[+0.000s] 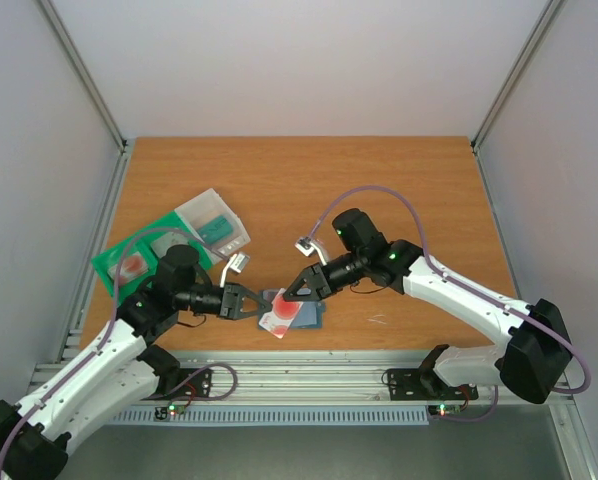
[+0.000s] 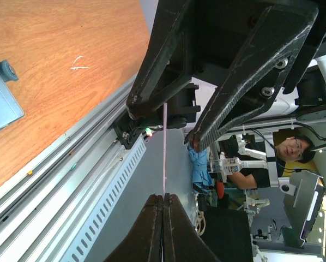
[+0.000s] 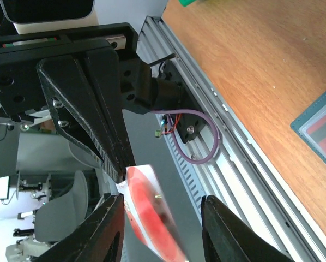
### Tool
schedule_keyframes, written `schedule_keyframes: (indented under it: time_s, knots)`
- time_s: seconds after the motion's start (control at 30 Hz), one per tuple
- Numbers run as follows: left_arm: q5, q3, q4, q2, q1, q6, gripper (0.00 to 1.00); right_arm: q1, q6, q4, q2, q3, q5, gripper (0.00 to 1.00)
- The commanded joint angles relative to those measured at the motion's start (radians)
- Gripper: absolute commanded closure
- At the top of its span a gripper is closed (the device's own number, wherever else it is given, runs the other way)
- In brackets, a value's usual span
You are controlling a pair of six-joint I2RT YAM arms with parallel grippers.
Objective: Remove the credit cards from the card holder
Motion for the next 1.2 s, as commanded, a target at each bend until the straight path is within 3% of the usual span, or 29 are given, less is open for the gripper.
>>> schedule_keyframes:
  time_s: [0.0,0.1,0.27,0.37,0.43,0.5,0.7,0.77,0.93,1.17]
  knots:
    - [0.012,-0.012,0.065,-0.014,-0.002,-0.006,1.0,0.005,0.001,0.014,0.005,-0.003,-0.018,0.57]
    - [0.015,-0.009,0.06,-0.016,-0.002,-0.005,0.99,0.002,0.003,0.014,0.001,-0.004,-0.022,0.58]
    - [0.012,-0.005,0.049,-0.016,-0.002,0.001,1.0,0.001,0.011,0.037,-0.009,-0.011,-0.048,0.86]
    - [-0.009,0.003,0.036,-0.018,-0.003,-0.001,1.0,-0.002,0.022,0.055,-0.017,-0.018,-0.055,0.98]
    - [-0.037,0.018,0.013,-0.023,-0.002,-0.003,0.99,-0.006,0.037,0.07,-0.026,-0.026,-0.049,0.99]
    - [-0.083,0.038,-0.015,-0.04,-0.002,-0.006,0.91,-0.01,0.064,0.094,-0.036,-0.036,-0.044,0.99]
    - [-0.324,0.12,-0.165,-0.143,-0.002,-0.001,0.38,-0.014,0.188,0.225,-0.084,-0.061,-0.003,0.99]
    - [-0.396,0.14,-0.206,-0.168,-0.002,-0.011,0.29,-0.014,0.229,0.273,-0.095,-0.068,0.025,0.99]
    - [-0.478,0.142,-0.224,-0.208,-0.003,-0.07,0.24,-0.017,0.349,0.413,-0.104,-0.085,0.133,0.99]
    - [-0.509,0.056,-0.078,-0.284,-0.002,-0.218,0.24,-0.02,0.614,0.742,-0.045,-0.137,0.241,0.99]
